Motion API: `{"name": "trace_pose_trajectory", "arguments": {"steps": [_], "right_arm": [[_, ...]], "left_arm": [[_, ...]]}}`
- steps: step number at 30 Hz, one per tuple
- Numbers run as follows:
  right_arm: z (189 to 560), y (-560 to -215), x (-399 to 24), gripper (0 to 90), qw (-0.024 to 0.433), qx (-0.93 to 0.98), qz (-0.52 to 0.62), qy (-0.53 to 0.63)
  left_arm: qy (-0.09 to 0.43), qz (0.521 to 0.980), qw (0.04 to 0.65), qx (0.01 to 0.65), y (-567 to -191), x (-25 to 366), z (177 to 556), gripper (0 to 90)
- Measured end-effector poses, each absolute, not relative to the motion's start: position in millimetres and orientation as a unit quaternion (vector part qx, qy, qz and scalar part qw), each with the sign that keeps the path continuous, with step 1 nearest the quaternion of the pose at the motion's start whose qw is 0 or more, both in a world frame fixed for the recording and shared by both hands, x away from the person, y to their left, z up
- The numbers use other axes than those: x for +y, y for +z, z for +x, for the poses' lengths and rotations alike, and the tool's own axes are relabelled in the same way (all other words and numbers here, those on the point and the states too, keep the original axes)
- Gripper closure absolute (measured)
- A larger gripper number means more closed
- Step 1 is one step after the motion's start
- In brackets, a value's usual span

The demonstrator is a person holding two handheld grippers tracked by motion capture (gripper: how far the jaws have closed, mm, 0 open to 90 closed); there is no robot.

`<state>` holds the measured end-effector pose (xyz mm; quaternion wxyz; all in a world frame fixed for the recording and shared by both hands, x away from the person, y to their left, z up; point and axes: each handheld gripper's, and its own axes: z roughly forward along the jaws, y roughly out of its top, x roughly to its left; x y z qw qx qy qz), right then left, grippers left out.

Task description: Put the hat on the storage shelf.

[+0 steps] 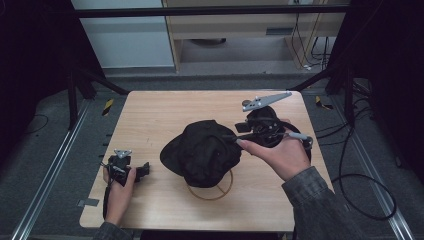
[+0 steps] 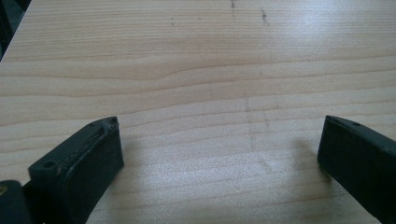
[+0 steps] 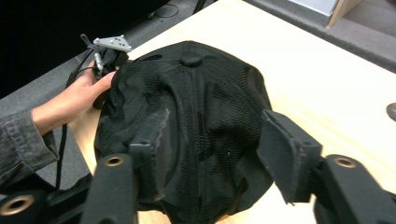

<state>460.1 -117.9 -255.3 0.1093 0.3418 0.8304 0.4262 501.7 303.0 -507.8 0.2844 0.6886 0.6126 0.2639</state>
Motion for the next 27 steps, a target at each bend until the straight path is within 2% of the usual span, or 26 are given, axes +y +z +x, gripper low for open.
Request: {"name": "trace_pose_trajectory", "arguments": {"steps": [8,13,22,27], "right_arm": [[459,-253,-127,19.0,0.143,0.817,0.356,0.431],[462,-251,-136,8.9,0.158,0.805,0.363,0.441],[462,-246,-154,5.7,0.179,0.79,0.353,0.469],[464,-247,-168,7.4,0.196,0.777,0.369,0.47]], "left_arm": [[0.264,0.689,0.284,0.613,-508,303,502,0.0],[0.264,0.689,0.285,0.612,-508,303,502,0.0],[0.264,0.689,0.284,0.612,-508,303,502,0.0],[0.263,0.69,0.284,0.612,-508,303,502,0.0]]}}
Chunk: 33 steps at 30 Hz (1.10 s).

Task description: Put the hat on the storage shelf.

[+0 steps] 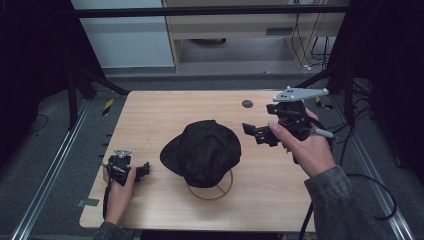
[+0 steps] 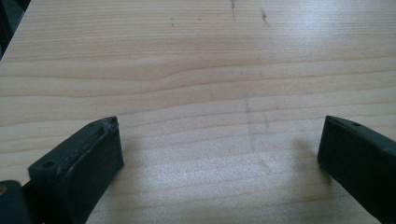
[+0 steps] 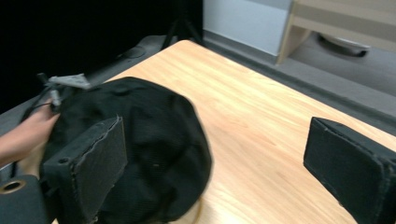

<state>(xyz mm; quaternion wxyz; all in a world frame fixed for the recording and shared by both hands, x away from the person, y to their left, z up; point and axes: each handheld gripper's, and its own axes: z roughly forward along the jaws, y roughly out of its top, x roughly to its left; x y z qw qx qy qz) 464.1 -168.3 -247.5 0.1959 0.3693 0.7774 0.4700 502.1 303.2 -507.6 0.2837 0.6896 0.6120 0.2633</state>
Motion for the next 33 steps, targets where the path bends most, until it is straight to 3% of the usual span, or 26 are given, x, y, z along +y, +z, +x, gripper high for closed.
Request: {"name": "trace_pose_trajectory", "arguments": {"steps": [18,33], "right_arm": [[504,-294,-211,11.7,0.254,0.745,0.43,0.441],[524,-361,-218,11.2,0.235,0.746,0.476,0.401]], "left_arm": [[0.261,0.695,0.284,0.607,-507,305,504,0.0],[0.258,0.7,0.288,0.6,-508,306,507,0.0]]}}
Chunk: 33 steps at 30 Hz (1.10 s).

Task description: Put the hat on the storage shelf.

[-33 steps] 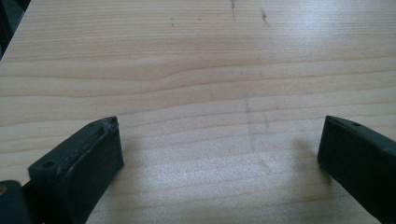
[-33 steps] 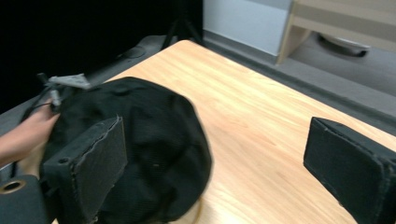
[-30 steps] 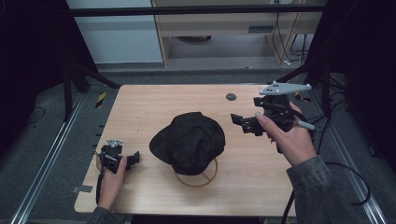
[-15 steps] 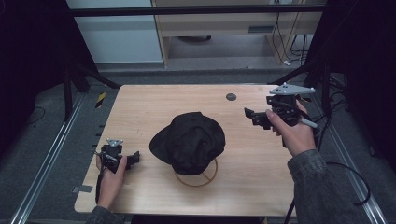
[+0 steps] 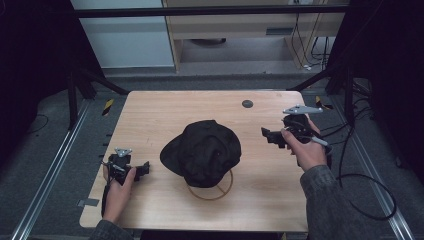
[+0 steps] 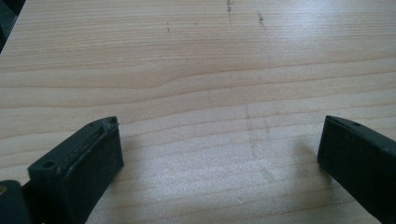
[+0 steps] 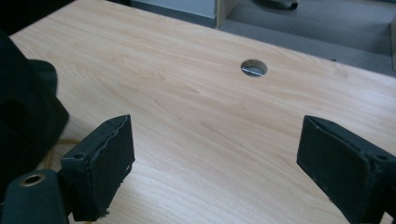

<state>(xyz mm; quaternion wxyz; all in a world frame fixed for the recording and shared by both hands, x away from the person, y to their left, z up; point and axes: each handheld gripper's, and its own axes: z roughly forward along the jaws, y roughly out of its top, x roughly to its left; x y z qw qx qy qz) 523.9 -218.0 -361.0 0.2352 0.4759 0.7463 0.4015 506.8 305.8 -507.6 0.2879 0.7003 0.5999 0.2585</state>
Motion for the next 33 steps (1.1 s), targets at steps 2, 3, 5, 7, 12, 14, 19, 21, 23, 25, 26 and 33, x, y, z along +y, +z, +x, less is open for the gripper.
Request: {"name": "trace_pose_trajectory", "arguments": {"steps": [2,3,5,7,12,14,19,21,23,25,26,33], "right_arm": [[526,-373,-222,10.9,0.227,0.744,0.487,0.398],[527,-377,-223,10.9,0.228,0.743,0.491,0.395],[526,-384,-226,10.8,0.225,0.738,0.5,0.393],[526,-392,-228,10.8,0.222,0.738,0.504,0.389],[526,-412,-230,10.8,0.215,0.736,0.517,0.381],[527,-418,-231,10.8,0.213,0.734,0.521,0.38],[531,-431,-233,11.0,0.208,0.726,0.534,0.38],[533,-436,-232,11.0,0.2,0.726,0.538,0.379],[535,-441,-232,11.0,0.197,0.729,0.539,0.375],[538,-445,-230,11.0,0.193,0.727,0.541,0.376],[539,-448,-229,11.0,0.192,0.725,0.543,0.376],[547,-464,-225,11.5,0.19,0.717,0.556,0.376]], "left_arm": [[0.258,0.703,0.288,0.598,-508,306,508,0.0],[0.258,0.703,0.289,0.597,-508,306,508,0.0],[0.256,0.705,0.291,0.594,-508,306,509,0.0],[0.256,0.708,0.29,0.592,-508,307,510,0.0],[0.255,0.708,0.289,0.592,-508,307,510,0.0],[0.255,0.708,0.289,0.592,-507,307,510,0.0],[0.256,0.708,0.289,0.592,-507,307,510,0.0],[0.256,0.708,0.289,0.592,-507,307,510,0.0],[0.256,0.708,0.289,0.592,-507,307,510,0.0],[0.256,0.708,0.289,0.592,-507,307,510,0.0],[0.256,0.708,0.289,0.592,-507,307,510,0.0],[0.255,0.708,0.289,0.592,-507,307,510,0.0]]}}
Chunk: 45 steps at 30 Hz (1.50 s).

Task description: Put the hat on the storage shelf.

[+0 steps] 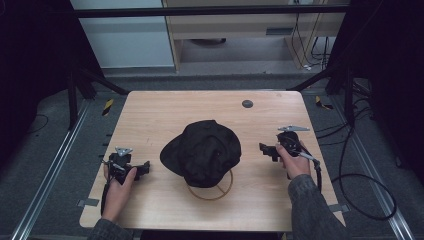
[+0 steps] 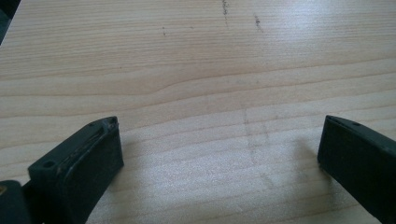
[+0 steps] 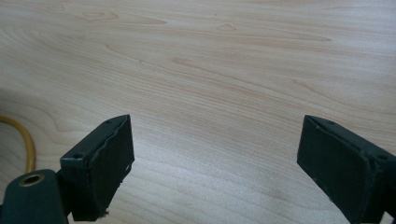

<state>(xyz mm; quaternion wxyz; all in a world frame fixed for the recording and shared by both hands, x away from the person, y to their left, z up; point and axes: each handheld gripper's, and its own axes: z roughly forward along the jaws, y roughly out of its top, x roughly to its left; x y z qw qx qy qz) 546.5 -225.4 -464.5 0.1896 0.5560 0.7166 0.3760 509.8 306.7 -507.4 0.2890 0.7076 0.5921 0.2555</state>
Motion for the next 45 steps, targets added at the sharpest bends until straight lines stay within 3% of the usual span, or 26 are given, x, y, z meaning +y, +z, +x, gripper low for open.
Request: {"name": "trace_pose_trajectory", "arguments": {"steps": [32,45], "right_arm": [[558,-504,-223,9.6,0.197,0.694,0.591,0.361],[538,-511,-216,8.0,0.255,0.713,0.574,0.312]], "left_arm": [[0.255,0.709,0.293,0.589,-508,307,516,0.0],[0.255,0.708,0.293,0.59,-508,307,520,0.0]]}}
